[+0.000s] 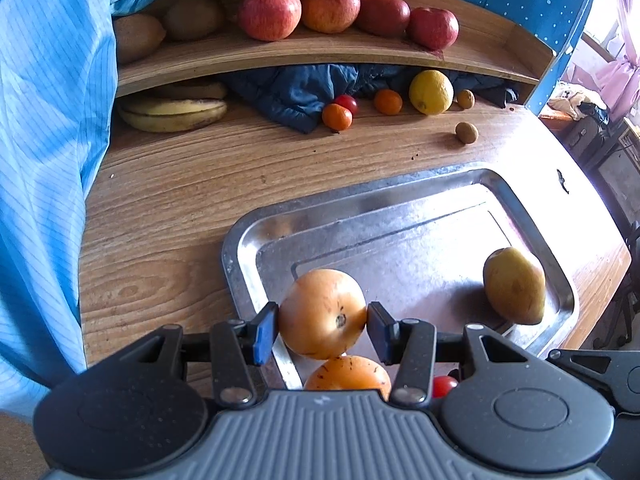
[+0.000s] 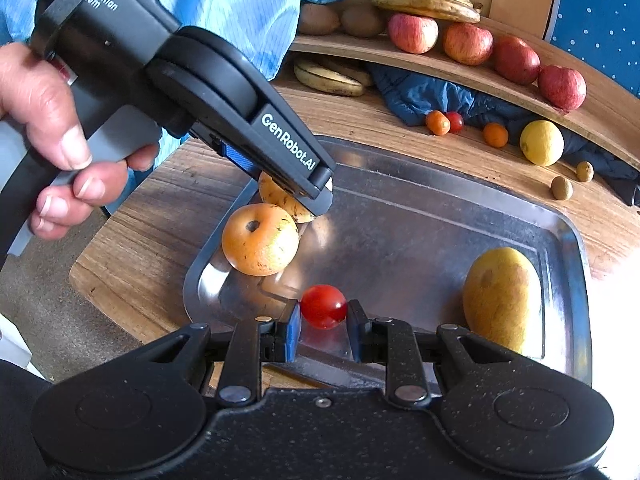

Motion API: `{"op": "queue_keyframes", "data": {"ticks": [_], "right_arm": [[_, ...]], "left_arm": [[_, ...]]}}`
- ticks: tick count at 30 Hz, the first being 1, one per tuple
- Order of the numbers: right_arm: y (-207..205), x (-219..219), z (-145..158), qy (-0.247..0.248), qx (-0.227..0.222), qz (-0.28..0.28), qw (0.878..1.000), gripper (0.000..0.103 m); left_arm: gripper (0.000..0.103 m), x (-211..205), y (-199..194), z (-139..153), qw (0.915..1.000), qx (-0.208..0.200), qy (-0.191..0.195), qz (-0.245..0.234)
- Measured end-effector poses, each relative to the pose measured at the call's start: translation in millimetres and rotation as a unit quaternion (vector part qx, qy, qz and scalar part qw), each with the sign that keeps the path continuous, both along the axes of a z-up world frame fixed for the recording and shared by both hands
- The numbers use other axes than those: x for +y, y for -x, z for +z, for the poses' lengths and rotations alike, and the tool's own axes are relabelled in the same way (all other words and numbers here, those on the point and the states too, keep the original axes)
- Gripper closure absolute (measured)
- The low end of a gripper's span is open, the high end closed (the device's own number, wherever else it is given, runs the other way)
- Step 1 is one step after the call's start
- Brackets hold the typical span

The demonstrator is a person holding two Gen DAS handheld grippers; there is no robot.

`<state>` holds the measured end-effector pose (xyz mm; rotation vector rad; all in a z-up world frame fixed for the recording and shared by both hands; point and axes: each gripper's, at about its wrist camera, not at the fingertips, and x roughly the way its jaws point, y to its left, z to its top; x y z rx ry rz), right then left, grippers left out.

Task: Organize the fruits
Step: 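Carry the pale orange fruit with the left tool while the right tool carries the tomato to the tray, then open both tools to drop the pale orange fruit and tomato onto the tray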

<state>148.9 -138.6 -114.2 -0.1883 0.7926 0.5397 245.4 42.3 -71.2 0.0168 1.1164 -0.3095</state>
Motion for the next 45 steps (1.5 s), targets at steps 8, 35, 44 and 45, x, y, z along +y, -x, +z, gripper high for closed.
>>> {"op": "queue_keyframes", "data": {"ticks": [8, 35, 44, 45], "right_arm": [[2, 1, -1, 0.000, 0.002, 0.000, 1.000, 0.076], [25, -23, 11, -0.033, 0.029, -0.050, 0.998, 0.007], [27, -31, 16, -0.002, 0.031, -0.086, 0.996, 0.001], [25, -31, 16, 0.006, 0.034, -0.090, 0.995, 0.001]], "left_arm": [[0.051, -1, 4, 0, 1.0000, -0.002, -0.005, 0.002], [0.007, 9, 62, 25, 0.9997, -0.014, -0.012, -0.014], [0.001, 30, 73, 25, 0.9995, 0.003, -0.022, -0.020], [0.000, 33, 74, 24, 0.9995, 0.007, -0.021, -0.021]]}}
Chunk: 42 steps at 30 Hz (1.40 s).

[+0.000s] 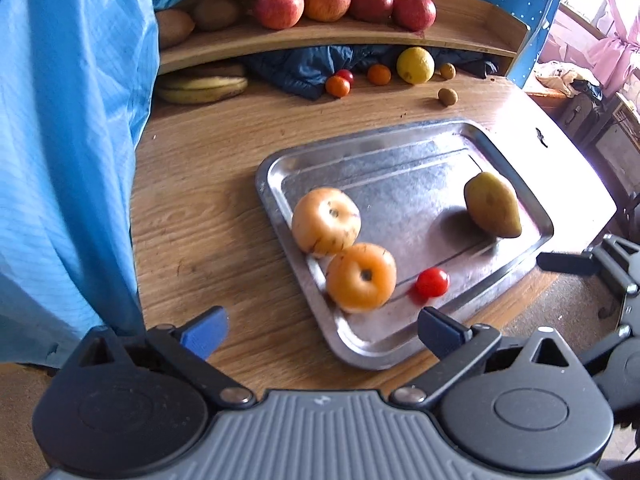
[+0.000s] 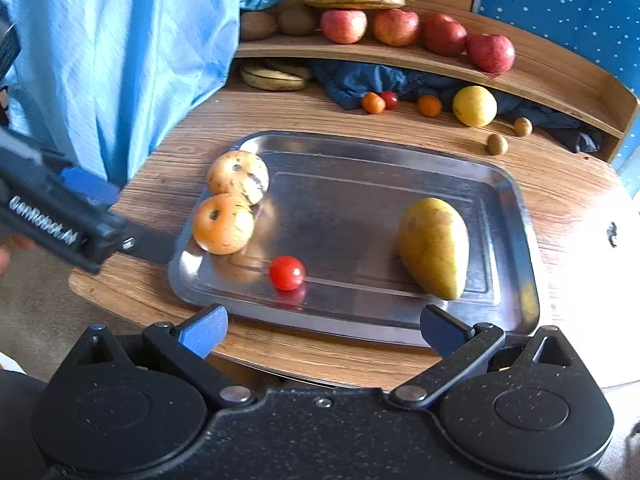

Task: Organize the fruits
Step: 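Open both tools to drop the pale orange fruit and tomato onto the tray, then move both open tools back toward the small fruits under the shelf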

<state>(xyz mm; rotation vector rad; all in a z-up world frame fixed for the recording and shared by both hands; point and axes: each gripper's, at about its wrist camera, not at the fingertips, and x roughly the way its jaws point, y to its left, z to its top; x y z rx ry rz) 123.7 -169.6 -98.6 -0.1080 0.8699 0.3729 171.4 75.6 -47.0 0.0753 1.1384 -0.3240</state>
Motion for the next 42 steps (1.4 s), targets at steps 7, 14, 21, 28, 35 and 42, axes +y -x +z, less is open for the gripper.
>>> {"op": "queue_keyframes", "data": {"ticks": [7, 14, 21, 28, 35, 42], "right_arm": [[-6, -1, 3, 0.040, 0.011, -0.013, 0.999, 0.001], [-16, -2, 17, 0.043, -0.008, -0.008, 0.999, 0.001], [-27, -5, 27, 0.034, -0.034, 0.013, 0.999, 0.001], [-49, -20, 33, 0.019, -0.052, 0.011, 0.998, 0.001], [-72, -36, 34, 0.014, -0.063, 0.016, 0.998, 0.001], [-97, -51, 29, 0.009, -0.058, 0.019, 0.998, 0.001]], "left_arm": [[0.000, 7, 10, -13, 0.9986, 0.028, -0.017, -0.040], [0.000, 0, 12, -15, 0.9967, 0.033, -0.023, -0.071], [0.000, -4, -3, -6, 0.9976, 0.019, -0.018, -0.064], [0.000, -9, -33, 2, 0.9995, 0.014, 0.003, -0.028], [0.001, -21, -64, 6, 0.9995, 0.009, 0.028, 0.008], [0.001, -39, -92, 4, 0.9982, -0.001, 0.046, 0.037]]}}
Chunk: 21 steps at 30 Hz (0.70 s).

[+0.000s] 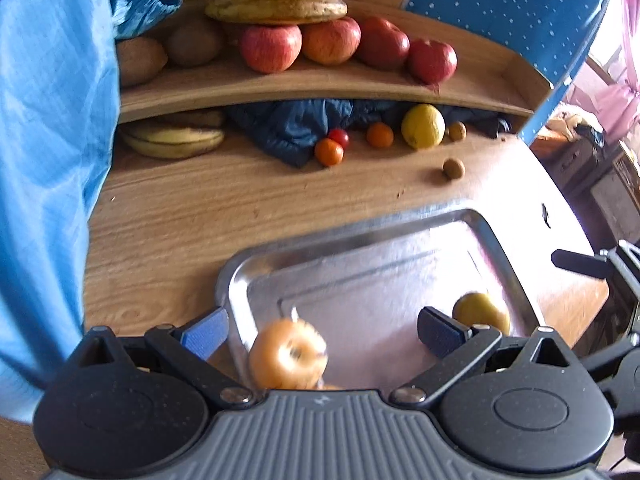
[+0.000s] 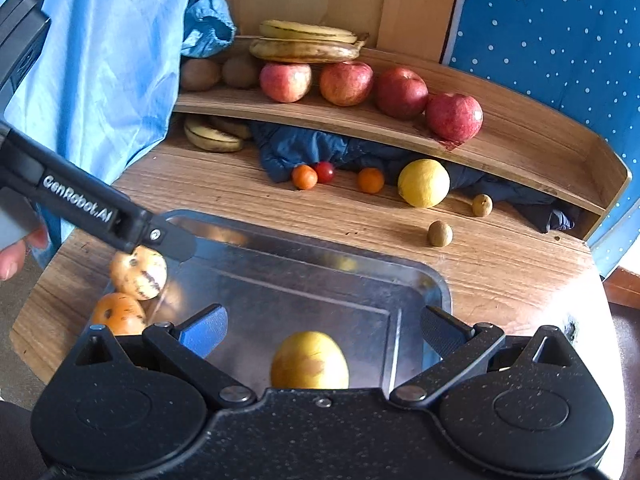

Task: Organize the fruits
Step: 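Move both open tools back toward the small fruits under the shelf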

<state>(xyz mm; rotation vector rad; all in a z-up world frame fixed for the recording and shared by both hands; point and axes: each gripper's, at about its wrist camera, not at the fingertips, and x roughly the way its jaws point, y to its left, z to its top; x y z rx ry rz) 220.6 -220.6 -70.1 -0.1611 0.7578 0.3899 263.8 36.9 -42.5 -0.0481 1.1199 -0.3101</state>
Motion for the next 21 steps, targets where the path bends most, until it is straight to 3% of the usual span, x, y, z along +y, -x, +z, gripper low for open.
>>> {"op": "queue_keyframes", "data": {"ticks": [21], "right_arm": [[-95, -37, -24, -0.015, 0.036, -0.001, 0.999, 0.001]], "left_arm": [[0.001, -58, -80, -26, 0.9988, -0.001, -0.022, 0.045]]}}
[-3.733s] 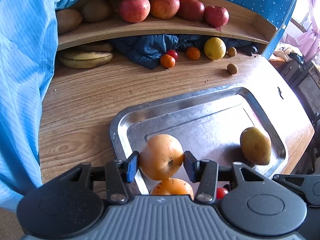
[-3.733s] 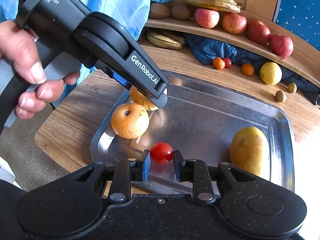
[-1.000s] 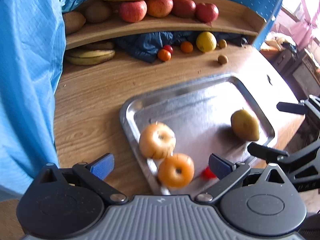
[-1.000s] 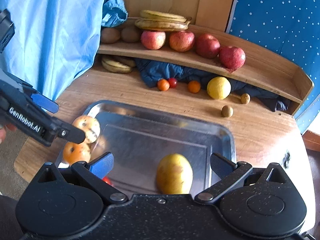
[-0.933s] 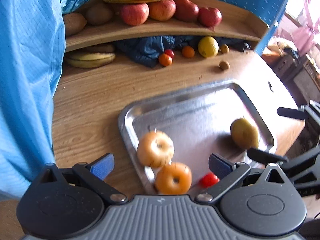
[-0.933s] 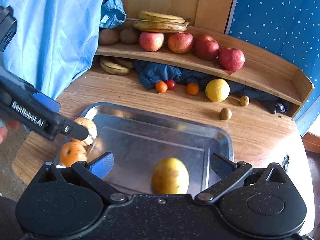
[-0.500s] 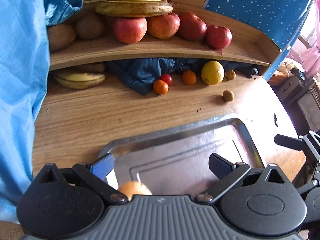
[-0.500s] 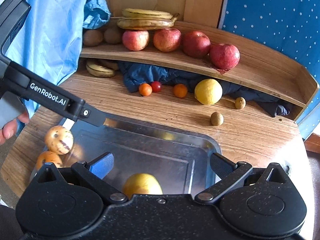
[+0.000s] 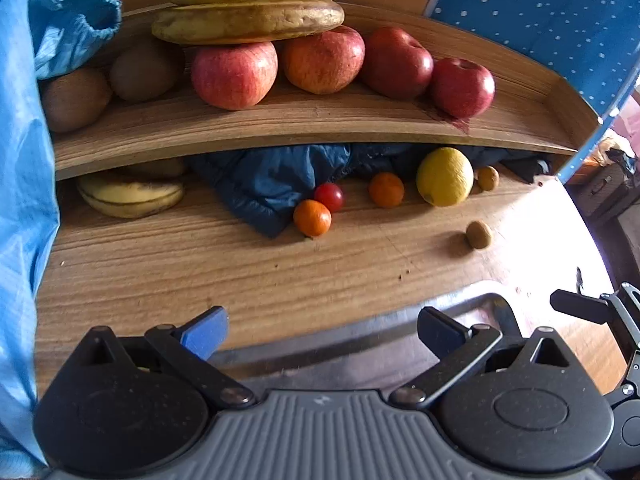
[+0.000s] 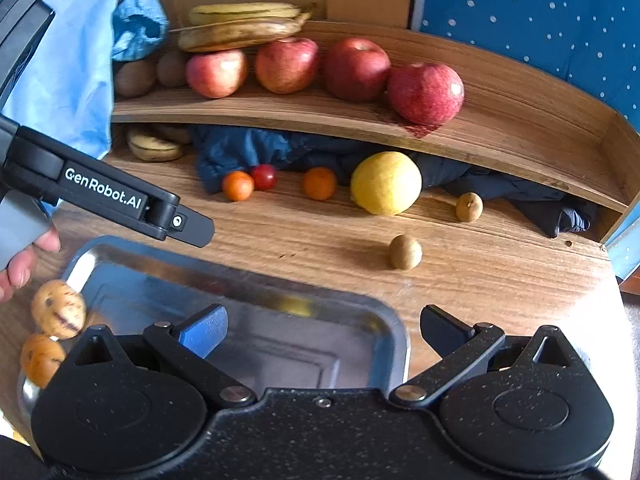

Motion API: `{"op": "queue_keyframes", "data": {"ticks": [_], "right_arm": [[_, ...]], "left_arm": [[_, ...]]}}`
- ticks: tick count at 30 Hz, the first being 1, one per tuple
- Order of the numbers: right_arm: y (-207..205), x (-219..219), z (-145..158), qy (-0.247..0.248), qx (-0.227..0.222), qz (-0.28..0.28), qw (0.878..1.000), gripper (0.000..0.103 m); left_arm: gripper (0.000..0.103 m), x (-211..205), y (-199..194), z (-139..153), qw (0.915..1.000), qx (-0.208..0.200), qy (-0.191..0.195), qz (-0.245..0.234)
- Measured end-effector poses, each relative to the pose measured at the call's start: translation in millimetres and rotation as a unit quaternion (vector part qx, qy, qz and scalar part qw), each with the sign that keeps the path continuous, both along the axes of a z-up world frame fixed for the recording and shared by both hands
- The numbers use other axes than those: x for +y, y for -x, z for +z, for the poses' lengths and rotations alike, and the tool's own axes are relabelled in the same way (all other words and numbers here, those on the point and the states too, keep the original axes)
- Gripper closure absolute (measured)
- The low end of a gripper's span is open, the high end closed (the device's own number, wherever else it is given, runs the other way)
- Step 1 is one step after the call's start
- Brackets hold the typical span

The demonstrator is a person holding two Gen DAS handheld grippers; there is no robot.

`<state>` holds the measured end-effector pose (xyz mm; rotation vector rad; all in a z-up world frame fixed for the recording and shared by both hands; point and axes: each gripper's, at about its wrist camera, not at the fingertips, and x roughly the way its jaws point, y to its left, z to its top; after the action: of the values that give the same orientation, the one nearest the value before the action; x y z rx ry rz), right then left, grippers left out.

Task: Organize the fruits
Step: 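Move both open tools back toward the small fruits under the shelf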

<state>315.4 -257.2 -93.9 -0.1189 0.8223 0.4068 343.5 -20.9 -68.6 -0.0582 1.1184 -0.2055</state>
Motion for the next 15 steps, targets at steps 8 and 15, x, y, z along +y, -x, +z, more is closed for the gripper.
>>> {"op": "queue_keyframes", "data": {"ticks": [8, 15], "right_arm": [[-35, -12, -14, -0.008, 0.017, -0.015, 1.000, 0.001], [-61, -13, -27, -0.018, 0.026, -0.027, 0.999, 0.001]], "left_arm": [[0.001, -10, -31, -15, 0.9998, 0.004, -0.015, 0.011], [0.001, -17, -56, -25, 0.9995, 0.000, -0.029, 0.015]]}}
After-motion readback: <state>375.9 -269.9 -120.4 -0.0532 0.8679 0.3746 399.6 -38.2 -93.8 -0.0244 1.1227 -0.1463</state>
